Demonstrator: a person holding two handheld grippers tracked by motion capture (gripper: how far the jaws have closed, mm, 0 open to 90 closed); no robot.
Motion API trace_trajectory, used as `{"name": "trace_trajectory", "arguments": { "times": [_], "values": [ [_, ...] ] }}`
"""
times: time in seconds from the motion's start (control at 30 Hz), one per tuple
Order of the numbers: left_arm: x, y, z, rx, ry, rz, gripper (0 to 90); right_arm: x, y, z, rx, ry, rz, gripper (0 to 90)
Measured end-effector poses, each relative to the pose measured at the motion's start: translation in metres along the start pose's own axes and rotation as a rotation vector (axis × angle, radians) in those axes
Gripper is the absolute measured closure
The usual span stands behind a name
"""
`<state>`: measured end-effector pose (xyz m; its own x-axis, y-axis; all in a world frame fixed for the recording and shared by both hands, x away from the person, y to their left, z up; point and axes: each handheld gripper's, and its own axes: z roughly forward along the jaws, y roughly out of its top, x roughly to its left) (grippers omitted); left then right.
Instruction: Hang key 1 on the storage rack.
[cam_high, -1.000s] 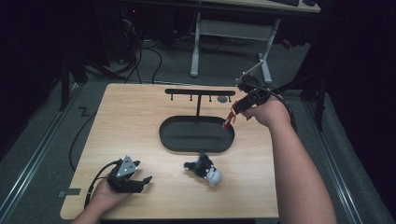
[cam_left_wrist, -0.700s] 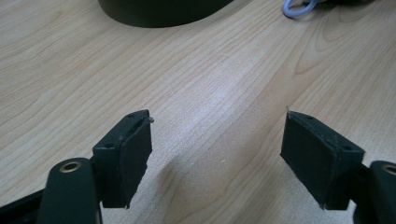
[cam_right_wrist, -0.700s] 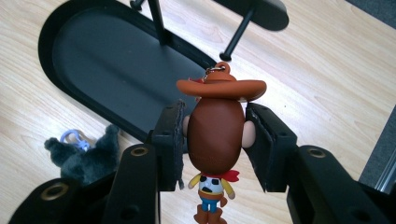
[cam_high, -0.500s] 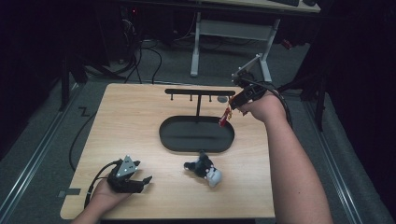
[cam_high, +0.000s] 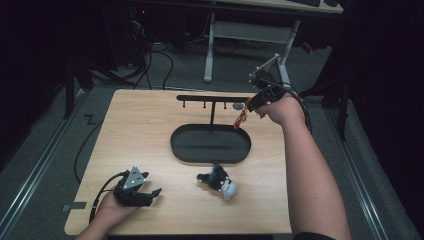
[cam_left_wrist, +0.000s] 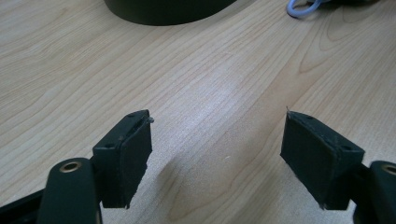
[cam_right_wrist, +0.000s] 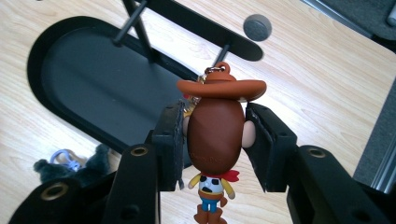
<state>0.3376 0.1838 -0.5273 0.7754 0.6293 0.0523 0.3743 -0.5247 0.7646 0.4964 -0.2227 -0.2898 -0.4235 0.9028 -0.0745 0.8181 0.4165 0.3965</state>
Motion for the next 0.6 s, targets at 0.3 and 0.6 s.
{"name": "trace_trajectory", "arguments": {
  "times": [0.3,0.6],
  "values": [
    [-0.001,0.000,0.001,0.006,-0.001,0.000,25.0,-0.008,-0.008,0.011,0.008,-0.010,0.027,59.1],
    [-0.001,0.000,0.002,0.007,-0.002,-0.001,25.0,-0.012,-0.017,0.031,0.024,-0.011,0.048,59.0]
  ]
}}
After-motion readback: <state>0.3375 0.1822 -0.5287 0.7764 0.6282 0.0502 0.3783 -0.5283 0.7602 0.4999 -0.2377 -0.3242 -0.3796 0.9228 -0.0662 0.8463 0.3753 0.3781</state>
